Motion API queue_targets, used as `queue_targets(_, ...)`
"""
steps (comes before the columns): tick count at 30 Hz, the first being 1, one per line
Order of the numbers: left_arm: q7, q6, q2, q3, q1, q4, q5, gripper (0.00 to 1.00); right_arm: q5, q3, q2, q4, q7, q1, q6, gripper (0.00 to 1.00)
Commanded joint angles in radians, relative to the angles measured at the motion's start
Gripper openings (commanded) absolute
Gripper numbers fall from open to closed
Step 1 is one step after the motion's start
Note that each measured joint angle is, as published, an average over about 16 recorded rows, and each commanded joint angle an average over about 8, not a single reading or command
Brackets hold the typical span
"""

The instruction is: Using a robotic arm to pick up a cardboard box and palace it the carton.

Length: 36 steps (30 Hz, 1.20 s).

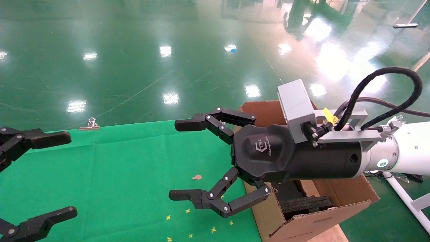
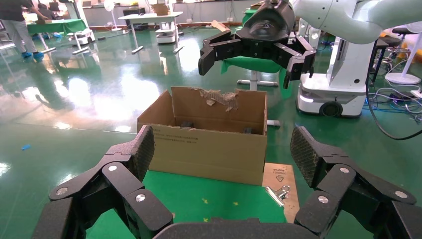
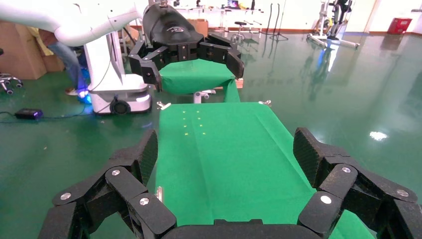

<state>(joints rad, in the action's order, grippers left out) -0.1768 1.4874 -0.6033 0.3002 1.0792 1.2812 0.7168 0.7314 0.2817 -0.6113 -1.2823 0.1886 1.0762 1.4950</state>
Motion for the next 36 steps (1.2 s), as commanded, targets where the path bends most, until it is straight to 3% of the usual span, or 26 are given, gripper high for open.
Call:
queue_targets(1, 0.0, 0.0, 0.0, 0.0, 0.0, 0.0, 0.0, 1.0, 0.0, 0.0, 0.0, 0.0, 0.0, 0.0, 0.0, 1.0)
queue_targets(36, 0.0, 0.0, 0.0, 0.0, 0.0, 0.0, 0.0, 1.0, 0.0, 0.0, 0.0, 0.0, 0.0, 0.001, 0.0, 1.0)
